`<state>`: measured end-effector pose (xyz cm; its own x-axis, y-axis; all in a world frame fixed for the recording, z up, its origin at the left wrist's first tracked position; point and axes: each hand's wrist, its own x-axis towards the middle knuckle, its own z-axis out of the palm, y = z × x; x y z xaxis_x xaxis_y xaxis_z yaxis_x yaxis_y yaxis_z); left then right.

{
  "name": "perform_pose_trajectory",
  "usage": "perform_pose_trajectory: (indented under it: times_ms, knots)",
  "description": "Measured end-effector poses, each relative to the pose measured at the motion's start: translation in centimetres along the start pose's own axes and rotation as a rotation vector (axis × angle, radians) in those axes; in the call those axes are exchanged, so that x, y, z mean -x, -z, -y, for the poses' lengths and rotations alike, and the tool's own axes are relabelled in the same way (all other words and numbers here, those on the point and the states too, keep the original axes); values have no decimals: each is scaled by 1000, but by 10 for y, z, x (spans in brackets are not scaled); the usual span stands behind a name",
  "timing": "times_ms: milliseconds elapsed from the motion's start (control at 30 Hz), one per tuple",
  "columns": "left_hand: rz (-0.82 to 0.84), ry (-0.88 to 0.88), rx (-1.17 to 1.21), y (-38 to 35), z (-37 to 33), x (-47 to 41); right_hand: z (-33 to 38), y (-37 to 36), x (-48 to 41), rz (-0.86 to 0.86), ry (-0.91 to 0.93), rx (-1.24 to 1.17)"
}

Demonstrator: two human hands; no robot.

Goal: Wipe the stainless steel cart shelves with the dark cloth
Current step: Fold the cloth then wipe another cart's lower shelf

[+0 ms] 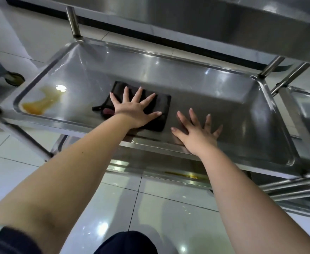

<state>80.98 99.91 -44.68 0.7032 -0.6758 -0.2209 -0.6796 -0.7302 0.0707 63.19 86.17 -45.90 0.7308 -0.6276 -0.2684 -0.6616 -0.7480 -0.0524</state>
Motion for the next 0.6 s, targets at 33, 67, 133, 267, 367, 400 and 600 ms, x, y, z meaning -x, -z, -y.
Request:
perform_pose_trajectory:
  times_ms: [33,67,133,267,367,400,600]
  knots:
    - [8,-8,-17,-7,5,15,0,1,1,8,-2,-1]
    - [13,-8,-17,-12,12,29,1,2,1,21,-4,0]
    - [22,8,11,-14,33,45,1,4,2,47,-25,-11]
    - [21,47,44,-9,56,51,41,10,-4,-65,-52,-51]
    - [-17,46,64,-11,54,54,110,17,-16,-157,109,-278]
    - [-25,49,70,-11,56,55,128,16,-19,-138,135,-339]
    - [-31,144,76,-8,117,64,149,-1,-29,-18,165,-95]
